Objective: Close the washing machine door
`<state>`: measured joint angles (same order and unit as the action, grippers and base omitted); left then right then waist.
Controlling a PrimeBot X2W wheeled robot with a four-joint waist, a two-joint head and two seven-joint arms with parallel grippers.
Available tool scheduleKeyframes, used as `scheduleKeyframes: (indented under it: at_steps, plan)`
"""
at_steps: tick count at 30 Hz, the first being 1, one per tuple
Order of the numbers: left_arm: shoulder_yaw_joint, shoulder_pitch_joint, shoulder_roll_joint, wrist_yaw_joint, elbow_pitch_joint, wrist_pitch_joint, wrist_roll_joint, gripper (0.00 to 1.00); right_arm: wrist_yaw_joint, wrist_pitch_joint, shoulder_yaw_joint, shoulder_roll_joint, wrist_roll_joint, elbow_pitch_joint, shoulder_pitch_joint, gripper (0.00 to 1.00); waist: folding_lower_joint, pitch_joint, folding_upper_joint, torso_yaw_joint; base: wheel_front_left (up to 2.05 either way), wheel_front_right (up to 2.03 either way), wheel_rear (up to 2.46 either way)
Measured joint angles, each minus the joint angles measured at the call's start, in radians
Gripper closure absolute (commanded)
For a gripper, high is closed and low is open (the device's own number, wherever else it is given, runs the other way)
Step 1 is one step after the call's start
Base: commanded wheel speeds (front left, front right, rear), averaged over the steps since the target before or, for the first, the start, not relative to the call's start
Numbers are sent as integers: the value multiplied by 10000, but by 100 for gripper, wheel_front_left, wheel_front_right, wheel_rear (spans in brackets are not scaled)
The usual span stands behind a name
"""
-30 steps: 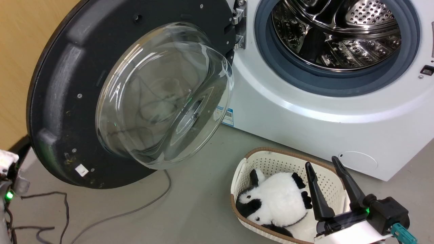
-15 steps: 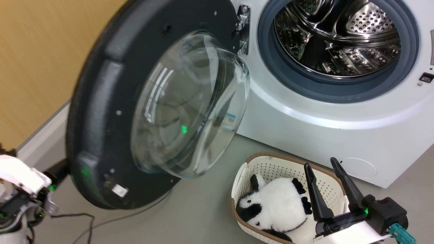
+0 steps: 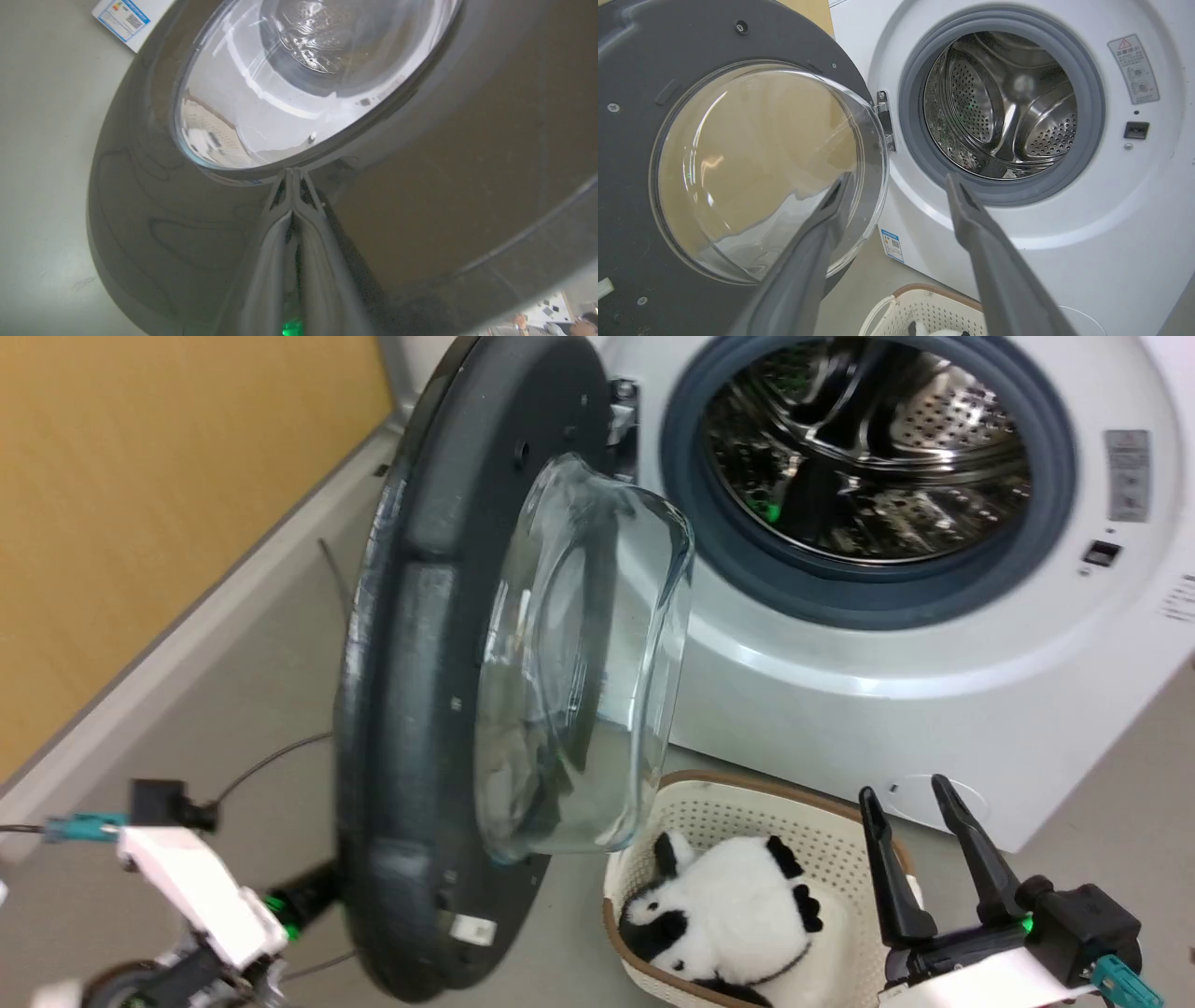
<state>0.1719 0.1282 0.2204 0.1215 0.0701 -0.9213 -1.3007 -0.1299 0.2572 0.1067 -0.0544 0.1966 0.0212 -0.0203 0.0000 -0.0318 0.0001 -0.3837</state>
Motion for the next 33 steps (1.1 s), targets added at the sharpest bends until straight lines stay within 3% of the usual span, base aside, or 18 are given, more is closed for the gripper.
scheduleKeyframes:
  at_steps: [11, 19, 23, 33]
  plan:
    - [-849, -829, -809, -40, -1095, -324, -226, 100, 0, 2, -410, 15, -23, 81, -67, 0, 0, -179, -1, 1308, 0, 0, 0]
    - [-1496, -864, -1221, 10, -1131, 92, -132, 100, 0, 2, -541, 19, -21, 86, -37, 0, 0, -473, 0, 2577, 0, 0, 0]
    - [-1785, -662, -1381, 21, -1026, 531, -21, 100, 0, 2, -617, 17, -23, 81, 54, 0, 0, -682, 0, 3248, 0, 0, 0]
    - [-2360, 573, -1592, 46, -27, 2767, 479, 100, 0, 2, -616, 19, 180, 25, 297, 0, 0, -1312, 0, 4935, 0, 0, 0]
